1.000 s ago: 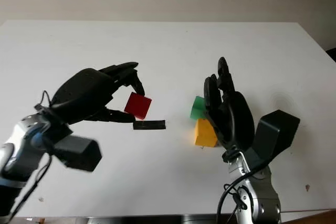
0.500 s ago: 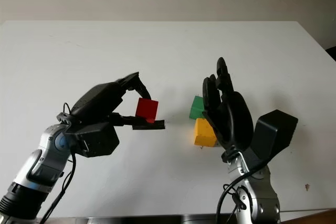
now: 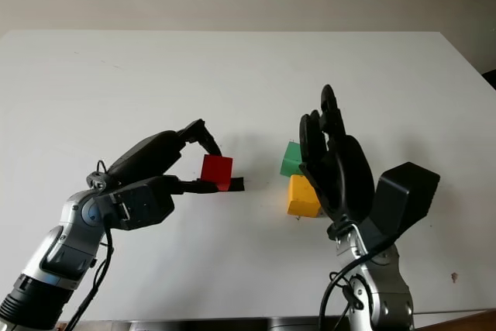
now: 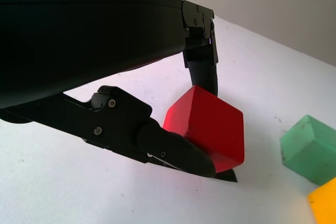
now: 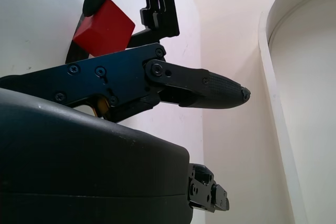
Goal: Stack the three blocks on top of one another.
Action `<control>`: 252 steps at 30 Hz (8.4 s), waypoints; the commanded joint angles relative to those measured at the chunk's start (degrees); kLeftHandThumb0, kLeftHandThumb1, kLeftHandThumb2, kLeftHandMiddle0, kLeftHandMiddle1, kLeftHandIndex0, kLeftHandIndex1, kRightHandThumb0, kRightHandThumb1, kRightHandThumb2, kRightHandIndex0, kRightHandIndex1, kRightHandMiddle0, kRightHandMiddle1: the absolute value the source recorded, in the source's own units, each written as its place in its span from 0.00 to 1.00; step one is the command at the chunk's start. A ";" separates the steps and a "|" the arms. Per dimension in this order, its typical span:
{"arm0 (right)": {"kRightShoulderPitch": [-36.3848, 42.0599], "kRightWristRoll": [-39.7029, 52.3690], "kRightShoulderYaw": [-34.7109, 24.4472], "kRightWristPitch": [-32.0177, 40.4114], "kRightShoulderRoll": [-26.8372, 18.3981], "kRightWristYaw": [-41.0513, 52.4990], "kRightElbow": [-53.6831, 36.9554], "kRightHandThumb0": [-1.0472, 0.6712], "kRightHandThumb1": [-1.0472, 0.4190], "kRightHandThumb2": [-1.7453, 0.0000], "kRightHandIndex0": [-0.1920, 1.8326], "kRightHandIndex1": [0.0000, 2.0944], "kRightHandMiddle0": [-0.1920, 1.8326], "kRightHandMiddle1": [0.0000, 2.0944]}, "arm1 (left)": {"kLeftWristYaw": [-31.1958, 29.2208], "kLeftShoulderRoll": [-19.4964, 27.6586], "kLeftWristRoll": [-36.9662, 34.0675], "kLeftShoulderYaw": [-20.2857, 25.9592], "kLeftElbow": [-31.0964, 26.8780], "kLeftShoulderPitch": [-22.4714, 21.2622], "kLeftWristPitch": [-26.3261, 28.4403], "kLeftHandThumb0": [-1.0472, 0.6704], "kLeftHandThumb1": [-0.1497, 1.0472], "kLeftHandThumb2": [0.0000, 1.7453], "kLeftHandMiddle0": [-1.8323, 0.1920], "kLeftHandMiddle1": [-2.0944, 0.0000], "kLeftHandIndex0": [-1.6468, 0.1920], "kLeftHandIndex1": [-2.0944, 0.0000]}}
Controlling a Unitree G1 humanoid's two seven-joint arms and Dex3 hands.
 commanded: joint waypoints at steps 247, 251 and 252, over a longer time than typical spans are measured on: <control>-24.43 -19.35 16.95 5.18 -8.73 10.78 19.02 0.39 0.04 0.97 0.17 0.03 0.18 0.77 | 13.08 -14.14 -33.32 19.75 -6.66 11.71 -1.63 0.16 1.00 0.30 1.00 0.98 1.00 0.98; -24.27 -19.63 16.69 2.32 -8.90 11.44 20.12 0.40 0.04 0.97 0.16 0.02 0.18 0.76 | 13.18 -14.18 -33.29 19.81 -7.29 11.90 -0.95 0.15 1.00 0.30 1.00 0.98 1.00 0.98; -24.20 -19.80 16.63 1.56 -8.99 11.42 20.33 0.40 0.04 0.97 0.16 0.02 0.18 0.76 | 13.15 -14.17 -33.31 19.83 -7.34 11.95 -0.93 0.15 1.00 0.30 1.00 0.97 1.00 0.98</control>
